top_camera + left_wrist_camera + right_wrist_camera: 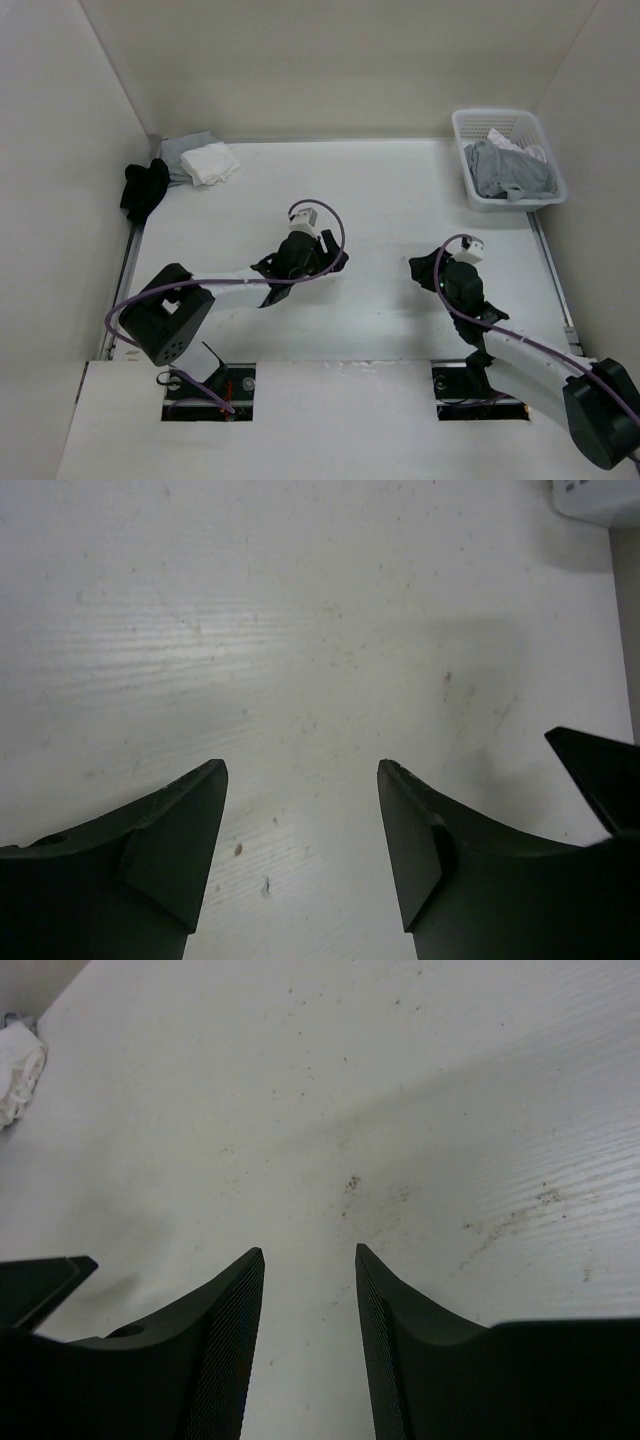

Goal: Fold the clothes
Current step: Grab the tank top from the pile, then move the tank top to the center of the board, then flatten the tank top out

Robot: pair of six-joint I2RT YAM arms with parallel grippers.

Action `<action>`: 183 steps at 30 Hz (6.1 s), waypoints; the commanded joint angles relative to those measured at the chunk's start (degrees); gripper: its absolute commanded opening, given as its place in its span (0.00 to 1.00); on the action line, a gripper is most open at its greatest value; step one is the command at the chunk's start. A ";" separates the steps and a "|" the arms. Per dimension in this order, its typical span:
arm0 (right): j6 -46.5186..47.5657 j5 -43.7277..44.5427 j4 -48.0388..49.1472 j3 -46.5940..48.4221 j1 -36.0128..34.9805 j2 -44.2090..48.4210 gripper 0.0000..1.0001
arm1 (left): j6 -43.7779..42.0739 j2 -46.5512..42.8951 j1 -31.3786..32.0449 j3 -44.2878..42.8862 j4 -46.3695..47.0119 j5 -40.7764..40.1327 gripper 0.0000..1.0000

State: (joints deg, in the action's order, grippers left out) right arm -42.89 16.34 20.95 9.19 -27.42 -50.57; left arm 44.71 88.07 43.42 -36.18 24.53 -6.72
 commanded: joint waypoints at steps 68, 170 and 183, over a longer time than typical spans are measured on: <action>25.57 1.16 -6.62 77.98 -6.96 -5.59 0.00 | 1.52 -5.71 -6.72 10.25 13.52 4.43 0.37; -7.64 -7.20 0.58 23.50 -21.23 -33.89 0.42 | 1.78 -24.33 -28.70 14.73 -4.83 -3.48 0.01; -22.58 -7.02 9.90 26.67 -19.56 -46.46 0.50 | 2.40 -28.66 -29.76 18.61 -3.62 4.78 0.03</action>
State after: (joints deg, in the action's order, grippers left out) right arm -60.27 8.19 25.17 34.17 -47.90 -93.84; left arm 46.54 59.05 13.80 -17.39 17.23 -5.69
